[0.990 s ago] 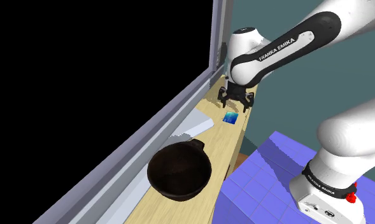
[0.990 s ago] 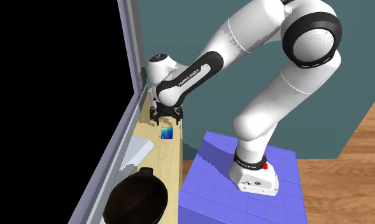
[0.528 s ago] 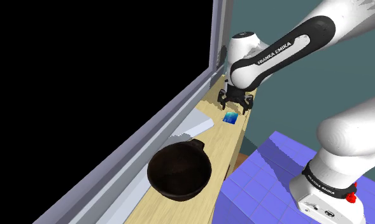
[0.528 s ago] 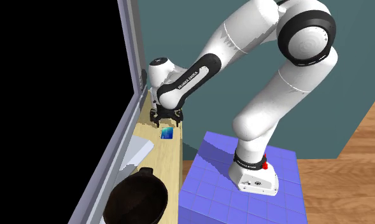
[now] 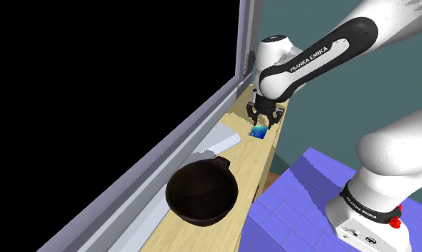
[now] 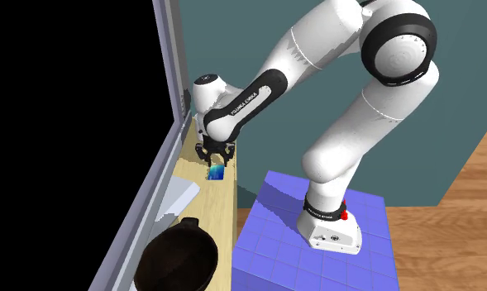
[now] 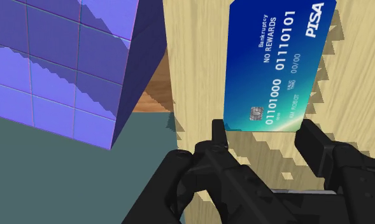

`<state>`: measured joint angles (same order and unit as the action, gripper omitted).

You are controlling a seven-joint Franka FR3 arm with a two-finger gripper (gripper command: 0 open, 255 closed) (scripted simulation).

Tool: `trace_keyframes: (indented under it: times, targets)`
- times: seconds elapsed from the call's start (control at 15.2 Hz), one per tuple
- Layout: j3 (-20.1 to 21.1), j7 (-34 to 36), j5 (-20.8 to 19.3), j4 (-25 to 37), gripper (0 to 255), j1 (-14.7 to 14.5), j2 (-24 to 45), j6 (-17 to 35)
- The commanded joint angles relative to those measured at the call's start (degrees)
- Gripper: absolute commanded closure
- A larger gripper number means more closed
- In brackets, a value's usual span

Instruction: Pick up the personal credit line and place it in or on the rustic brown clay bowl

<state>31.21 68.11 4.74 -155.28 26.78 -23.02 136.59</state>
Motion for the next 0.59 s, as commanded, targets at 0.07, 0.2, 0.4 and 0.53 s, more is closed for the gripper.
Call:
trace_keyframes:
  times: [0.07, 0.2, 0.4, 0.53]
  targets:
    - [0.01, 0.02, -0.02, -0.12, 255, 0.02, 0.07, -0.07]
    - [0.07, 0.09, -0.05, -0.13, 255, 0.04, 0.17, 0.04]
    - [-0.82, -0.81, 0.62, 0.91, 255, -0.55, -1.81, -2.9]
    - [-1.37, -1.32, 0.94, 1.68, 255, -0.86, -3.03, -4.82]
